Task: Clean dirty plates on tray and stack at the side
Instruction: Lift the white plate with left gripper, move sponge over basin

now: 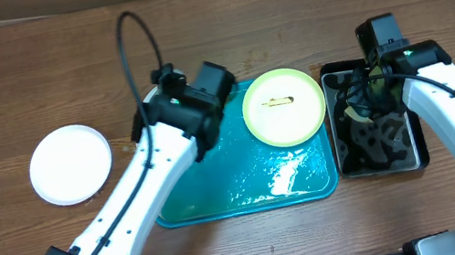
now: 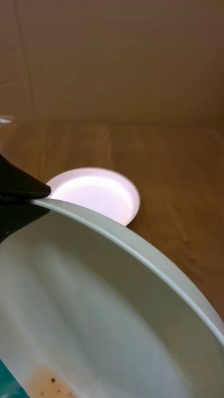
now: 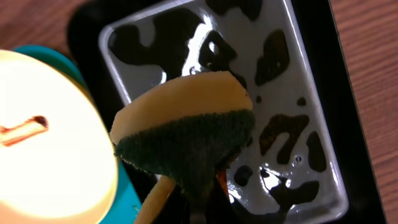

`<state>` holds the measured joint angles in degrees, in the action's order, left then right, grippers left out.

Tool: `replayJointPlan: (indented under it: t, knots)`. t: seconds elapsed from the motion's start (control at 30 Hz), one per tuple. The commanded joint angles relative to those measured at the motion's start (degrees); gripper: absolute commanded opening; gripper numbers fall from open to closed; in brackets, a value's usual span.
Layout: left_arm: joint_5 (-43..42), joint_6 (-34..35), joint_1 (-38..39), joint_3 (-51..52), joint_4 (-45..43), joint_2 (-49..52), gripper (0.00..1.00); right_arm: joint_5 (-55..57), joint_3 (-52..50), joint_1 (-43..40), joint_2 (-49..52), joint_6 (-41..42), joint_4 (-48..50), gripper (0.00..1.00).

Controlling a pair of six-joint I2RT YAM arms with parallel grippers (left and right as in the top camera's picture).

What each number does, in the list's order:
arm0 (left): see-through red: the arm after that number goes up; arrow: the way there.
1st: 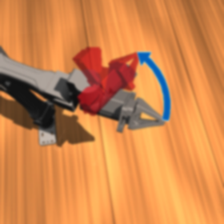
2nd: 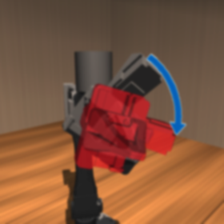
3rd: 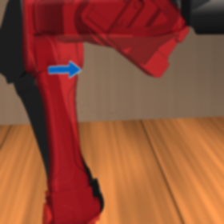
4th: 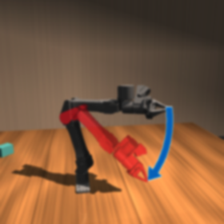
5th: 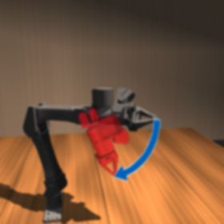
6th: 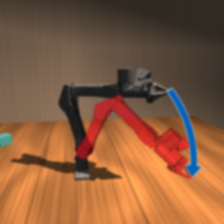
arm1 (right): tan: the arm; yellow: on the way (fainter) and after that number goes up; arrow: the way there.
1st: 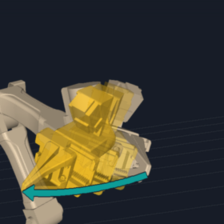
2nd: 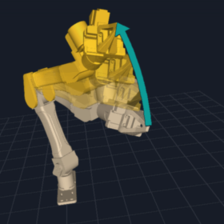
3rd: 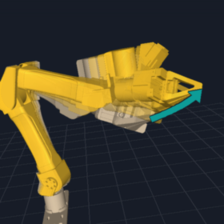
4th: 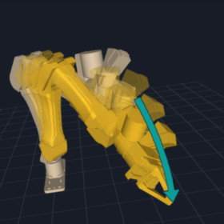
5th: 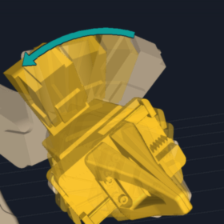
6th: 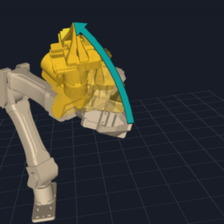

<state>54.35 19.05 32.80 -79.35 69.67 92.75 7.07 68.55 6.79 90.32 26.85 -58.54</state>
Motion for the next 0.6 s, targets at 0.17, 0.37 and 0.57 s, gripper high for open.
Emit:
replayJointPlan:
  t: [0.17, 0.37, 0.57]
  knots:
    - [12.3, 2.8, 4.6, -1.5, -1.1, -0.6, 0.04, 1.3, -2.0, -0.2, -0.5, 1.9, 0.3, 0.04]
    - [12.3, 2.8, 4.6, -1.5, -0.9, -0.6, 0.04, 1.3, -2.0, -0.2, -0.5, 1.9, 0.3, 0.04]
    - [12.3, 2.8, 4.6, -1.5, -0.8, -0.6, 0.04, 1.3, -2.0, -0.2, -0.5, 1.9, 0.3, 0.04]
